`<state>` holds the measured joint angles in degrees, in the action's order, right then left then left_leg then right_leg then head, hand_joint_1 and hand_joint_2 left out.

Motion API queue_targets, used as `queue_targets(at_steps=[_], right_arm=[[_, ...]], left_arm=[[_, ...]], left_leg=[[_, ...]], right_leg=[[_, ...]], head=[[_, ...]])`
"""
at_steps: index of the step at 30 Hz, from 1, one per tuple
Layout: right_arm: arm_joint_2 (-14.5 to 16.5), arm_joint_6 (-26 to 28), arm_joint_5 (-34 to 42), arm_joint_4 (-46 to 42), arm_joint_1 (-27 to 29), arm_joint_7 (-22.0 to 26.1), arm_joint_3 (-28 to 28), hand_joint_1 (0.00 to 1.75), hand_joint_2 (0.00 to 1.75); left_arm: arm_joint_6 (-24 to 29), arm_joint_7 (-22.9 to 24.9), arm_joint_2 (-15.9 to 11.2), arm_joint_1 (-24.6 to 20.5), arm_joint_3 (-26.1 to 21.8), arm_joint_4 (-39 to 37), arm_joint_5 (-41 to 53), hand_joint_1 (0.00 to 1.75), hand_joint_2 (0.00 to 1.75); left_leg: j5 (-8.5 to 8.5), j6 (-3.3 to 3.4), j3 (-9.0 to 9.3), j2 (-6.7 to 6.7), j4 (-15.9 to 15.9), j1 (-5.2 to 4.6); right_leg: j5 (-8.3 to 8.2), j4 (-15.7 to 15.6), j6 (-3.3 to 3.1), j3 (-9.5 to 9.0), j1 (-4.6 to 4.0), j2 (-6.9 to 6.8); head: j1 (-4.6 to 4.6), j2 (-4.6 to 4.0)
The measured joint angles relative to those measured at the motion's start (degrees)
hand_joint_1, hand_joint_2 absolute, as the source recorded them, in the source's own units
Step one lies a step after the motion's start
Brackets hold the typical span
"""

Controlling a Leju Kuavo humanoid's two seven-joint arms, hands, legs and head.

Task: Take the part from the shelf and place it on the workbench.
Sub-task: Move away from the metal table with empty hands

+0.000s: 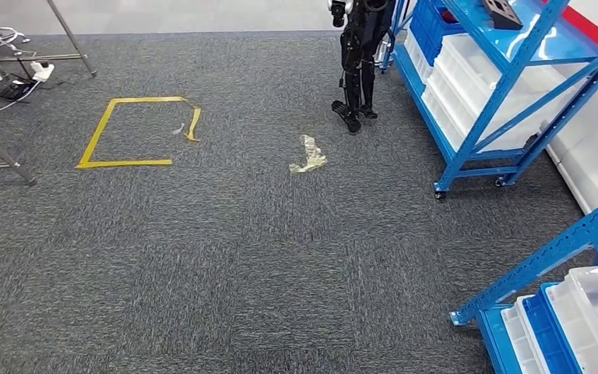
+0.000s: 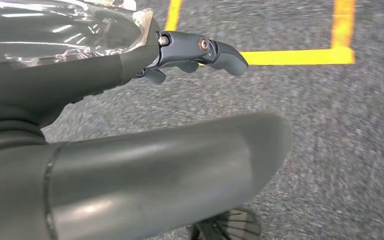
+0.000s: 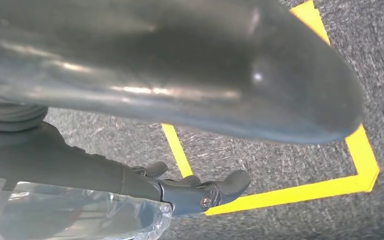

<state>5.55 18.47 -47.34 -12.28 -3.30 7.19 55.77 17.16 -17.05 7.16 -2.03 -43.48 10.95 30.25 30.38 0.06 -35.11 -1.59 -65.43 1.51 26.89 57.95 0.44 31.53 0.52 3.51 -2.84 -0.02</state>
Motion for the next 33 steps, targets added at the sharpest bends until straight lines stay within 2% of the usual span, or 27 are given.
queue_targets(at_steps=[1, 2, 3, 5, 6, 7, 9, 11, 12, 13, 15, 16, 17, 18, 20, 21, 23, 25, 26, 27, 28, 29, 31, 33], right_arm=[[-0.01, -0.01, -0.02, 0.00, -0.03, -0.01, 0.00, 0.00, 0.00], [-0.01, -0.01, -0.05, 0.00, -0.02, -0.02, 0.01, 0.00, 0.00], [-0.02, -0.02, -0.10, 0.00, 0.01, -0.03, 0.01, 0.00, 0.00], [-0.02, -0.01, -0.22, 0.00, 0.08, -0.09, 0.00, 0.00, 0.00], [0.03, -0.01, -0.29, 0.01, 0.09, -0.11, 0.00, 0.00, 0.00], [0.08, -0.01, -0.38, 0.01, 0.06, -0.14, -0.01, 0.00, 0.00], [0.18, -0.03, -0.57, 0.02, -0.08, -0.15, -0.03, 0.00, 0.00], [0.17, -0.05, -0.72, 0.02, -0.15, -0.15, -0.05, 0.00, 0.00], [0.17, -0.07, -0.76, 0.02, -0.08, -0.15, -0.05, 0.00, 0.00], [0.17, -0.08, -0.79, 0.02, 0.02, -0.16, -0.04, 0.00, 0.00], [0.16, -0.09, -0.83, 0.02, 0.05, -0.17, -0.04, 0.00, 0.00], [0.16, -0.09, -0.83, 0.02, -0.02, -0.17, -0.05, 0.00, 0.00], [0.17, -0.09, -0.84, 0.03, -0.12, -0.17, -0.05, 0.00, 0.00], [0.17, -0.09, -0.85, 0.03, -0.20, -0.17, -0.06, 0.00, 0.00], [0.10, -0.09, -0.90, 0.03, -0.21, -0.16, -0.06, 0.00, 0.00], [0.06, -0.09, -0.93, 0.03, -0.15, -0.16, -0.07, 0.00, 0.00], [-0.04, -0.09, -1.02, 0.04, -0.08, -0.12, -0.08, 0.00, 0.00], [-0.11, -0.11, -1.13, 0.04, -0.09, 0.00, -0.08, 0.00, 0.00], [-0.13, -0.14, -1.17, 0.04, -0.08, 0.07, -0.09, 0.00, 0.00], [-0.13, -0.19, -1.22, 0.04, -0.04, 0.12, -0.09, 0.00, 0.00], [-0.14, -0.26, -1.24, 0.04, 0.02, 0.14, -0.10, 0.00, 0.00], [-0.14, -0.35, -1.26, 0.04, 0.06, 0.18, -0.10, 0.00, 0.00], [-0.15, -0.46, -1.30, 0.04, 0.04, 0.27, -0.11, 0.00, 0.00], [-0.20, -0.49, -1.25, 0.05, 0.05, 0.40, -0.12, 0.00, 0.00]], left_arm=[[-0.01, -0.01, -0.01, -0.02, 0.00, 0.00, 0.01, 0.00, 0.00], [-0.01, -0.01, -0.02, -0.05, 0.00, 0.00, 0.01, 0.00, 0.00], [-0.01, -0.02, -0.01, -0.07, -0.01, 0.01, -0.02, 0.00, 0.00], [0.07, -0.02, 0.02, -0.13, -0.03, 0.02, -0.16, 0.00, 0.00], [0.15, -0.02, 0.02, -0.16, -0.05, 0.03, -0.27, 0.00, 0.00], [0.22, -0.02, 0.01, -0.17, -0.07, 0.04, -0.34, 0.00, 0.00], [0.31, -0.02, -0.02, -0.12, -0.10, 0.07, -0.43, 0.00, 0.00], [0.30, -0.02, -0.02, -0.03, -0.15, 0.07, -0.46, 0.00, 0.00], [0.30, -0.02, -0.02, 0.00, -0.17, 0.07, -0.48, 0.00, 0.00], [0.29, -0.02, -0.02, 0.00, -0.19, 0.07, -0.48, 0.00, 0.00], [0.28, -0.02, -0.02, -0.02, -0.20, 0.07, -0.49, 0.00, 0.00], [0.28, -0.02, -0.02, 0.00, -0.22, 0.07, -0.49, 0.00, 0.00], [0.28, -0.02, -0.03, 0.01, -0.27, 0.07, -0.50, 0.00, 0.00], [0.28, -0.01, -0.03, 0.00, -0.32, 0.07, -0.50, 0.00, 0.00], [0.19, 0.00, 0.04, -0.08, -0.42, 0.07, -0.50, 0.00, 0.00], [0.10, 0.00, 0.04, -0.14, -0.45, 0.07, -0.50, 0.00, 0.00], [-0.10, 0.00, 0.01, -0.17, -0.52, 0.05, -0.51, 0.00, 0.00], [-0.20, 0.01, -0.05, 0.03, -0.68, 0.02, -0.58, 0.00, 0.00], [-0.22, 0.02, -0.08, 0.17, -0.78, -0.01, -0.66, 0.00, 0.00], [-0.22, 0.03, -0.13, 0.29, -0.87, -0.03, -0.78, 0.00, 0.00], [-0.22, 0.05, -0.20, 0.37, -0.92, -0.05, -0.88, 0.00, 0.00], [-0.23, 0.06, -0.27, 0.41, -0.95, -0.07, -0.97, 0.00, 0.00], [-0.25, 0.06, -0.44, 0.42, -0.97, -0.10, -1.02, 0.00, 0.00], [-0.26, -0.02, -0.54, 0.39, -0.98, -0.16, -1.01, 0.00, 0.00]], left_leg=[[-1.45, 0.14, 1.26, -0.67, 3.13, 0.06], [-2.14, 0.33, 2.03, -1.21, 5.05, 0.02], [-2.12, 0.62, 2.18, -1.31, 5.53, -0.16], [-2.33, 1.47, 2.23, -0.40, 5.75, -0.46], [-2.48, 1.89, 2.31, 0.02, 5.96, -0.47], [-2.65, 2.30, 2.39, 0.52, 6.17, -0.44], [-2.75, 2.76, 2.45, 1.60, 6.40, -0.50], [-2.70, 2.87, 2.35, 2.78, 6.39, -0.61], [-2.67, 2.85, 2.33, 3.32, 6.38, -0.62], [-2.63, 2.80, 2.33, 3.77, 6.38, -0.61], [-2.50, 2.56, 2.52, 4.67, 6.37, -0.59], [-2.35, 2.28, 2.72, 5.08, 6.37, -0.69], [-2.19, 1.91, 2.98, 5.49, 6.41, -0.77], [-2.02, 1.51, 3.27, 5.89, 6.48, -0.84], [-1.78, 0.68, 3.86, 6.74, 6.73, -0.77], [-1.45, 0.33, 3.99, 6.52, 6.51, -0.63], [0.82, -0.11, 2.90, 4.47, 3.46, -0.40], [4.67, -0.21, -0.51, 2.14, -3.70, -0.33], [5.97, -0.22, -2.38, 1.69, -7.18, -0.33], [6.22, -0.19, -3.63, 1.52, -9.16, -0.34], [5.17, -0.10, -3.79, 1.44, -8.83, -0.34], [3.20, 0.02, -2.92, 1.32, -6.43, -0.32], [-1.02, 0.28, 0.58, -0.09, 1.48, -0.25], [-2.55, 0.65, 2.50, -1.14, 5.87, -0.37]], right_leg=[[0.17, 0.23, 0.23, 0.11, -0.16, 0.51], [0.31, 0.38, 0.52, 0.38, -0.26, 0.89], [0.40, 0.44, 0.84, 0.67, -0.34, 1.20], [0.43, 0.47, 1.43, 1.11, -0.11, 1.63], [0.74, 1.07, 1.63, 1.39, -0.03, 1.05], [1.54, 2.64, 1.68, 2.14, 0.04, 0.13], [4.47, 8.88, 1.49, 5.22, 0.10, -2.06], [7.02, 15.61, 1.60, 8.64, 0.23, -2.72], [7.18, 16.64, 1.92, 9.16, 0.32, -2.86], [6.56, 15.62, 2.35, 8.64, 0.39, -3.02], [3.60, 7.60, 3.11, 4.35, 0.52, -4.41], [2.29, 3.90, 3.18, 2.45, 0.38, -5.50], [1.31, 1.22, 2.98, 1.05, 0.20, -6.37], [0.91, 0.38, 2.58, 0.67, -0.04, -6.84], [0.64, 0.30, 1.69, 0.62, -0.32, -6.06], [0.50, 0.12, 1.31, 0.42, -0.11, -5.52], [0.17, -0.21, 0.39, -0.05, 0.43, -4.55], [0.10, -0.23, -0.23, -0.02, 0.43, -3.64], [0.12, -0.21, -0.34, 0.01, 0.28, -3.09], [0.14, -0.19, -0.37, 0.01, 0.15, -2.47], [0.15, -0.17, -0.36, -0.06, 0.06, -1.84], [0.16, -0.16, -0.35, -0.17, 0.02, -1.20], [0.31, -0.03, -0.10, -0.30, -0.11, -0.07], [0.51, 0.07, 0.42, -0.03, -0.33, 0.64]], head=[[0.06, 0.00], [0.10, 0.00], [0.14, 0.00], [0.15, 0.00], [0.11, 0.00], [-0.01, 0.00], [-0.27, 0.00], [-0.34, 0.00], [-0.34, 0.00], [-0.35, 0.00], [-0.35, 0.00], [-0.33, 0.00], [-0.26, 0.00], [-0.19, 0.00], [-0.05, 0.00], [0.00, 0.00], [0.36, 0.00], [0.78, 0.00], [0.86, 0.00], [0.90, 0.00], [0.93, 0.00], [0.95, 0.00], [1.05, 0.00], [1.09, 0.00]])
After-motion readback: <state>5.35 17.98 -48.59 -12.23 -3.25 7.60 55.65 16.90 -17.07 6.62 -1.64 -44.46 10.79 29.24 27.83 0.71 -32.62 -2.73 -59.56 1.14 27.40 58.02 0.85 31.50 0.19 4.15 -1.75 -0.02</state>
